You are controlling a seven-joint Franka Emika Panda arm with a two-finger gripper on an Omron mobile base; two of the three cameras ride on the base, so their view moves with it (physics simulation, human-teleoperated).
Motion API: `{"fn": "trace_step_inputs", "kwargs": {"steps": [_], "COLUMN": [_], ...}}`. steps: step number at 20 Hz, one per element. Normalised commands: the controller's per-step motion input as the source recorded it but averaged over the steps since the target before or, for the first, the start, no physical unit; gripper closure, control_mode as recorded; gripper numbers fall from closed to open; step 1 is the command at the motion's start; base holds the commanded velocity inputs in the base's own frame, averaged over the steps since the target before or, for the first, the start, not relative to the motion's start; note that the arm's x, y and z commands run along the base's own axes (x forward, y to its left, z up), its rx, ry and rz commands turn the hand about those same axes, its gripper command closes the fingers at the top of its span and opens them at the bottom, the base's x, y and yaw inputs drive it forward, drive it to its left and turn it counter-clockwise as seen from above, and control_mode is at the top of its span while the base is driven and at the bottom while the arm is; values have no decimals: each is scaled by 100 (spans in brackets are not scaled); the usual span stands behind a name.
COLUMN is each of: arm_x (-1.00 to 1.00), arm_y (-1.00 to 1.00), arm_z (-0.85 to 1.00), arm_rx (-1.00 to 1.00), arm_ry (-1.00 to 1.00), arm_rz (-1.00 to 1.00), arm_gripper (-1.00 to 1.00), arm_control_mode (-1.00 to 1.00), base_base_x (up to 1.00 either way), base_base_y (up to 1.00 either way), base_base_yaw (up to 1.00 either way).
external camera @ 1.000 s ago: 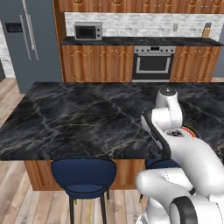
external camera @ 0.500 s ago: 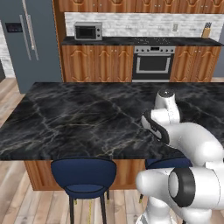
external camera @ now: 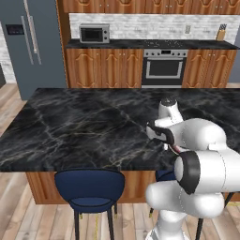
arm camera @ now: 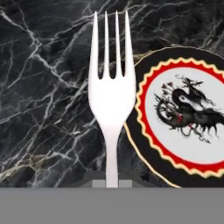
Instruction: Take the fork and place it on the left side of the plate. Then take the spoon and place it on the right side of the plate. Make sure they're directly next to the plate.
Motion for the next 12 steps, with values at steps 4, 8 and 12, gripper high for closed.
{"fn": "trace_step_inputs", "kwargs": {"steps": [4,8,12], "arm_x": [21,10,7], "arm_y": [0,-1,-10], "arm_z": [-42,-41,-34], "arm_rx": [-6,-6,-3], "arm_ry": [0,0,1], "arm_rz": [3,2,2], "arm_gripper": [100,100,100], "arm_control_mode": [-100,-100,-100], "base_base_x": [0,0,0], "base_base_y": [0,0,0], "base_base_yaw": [0,0,0]}}
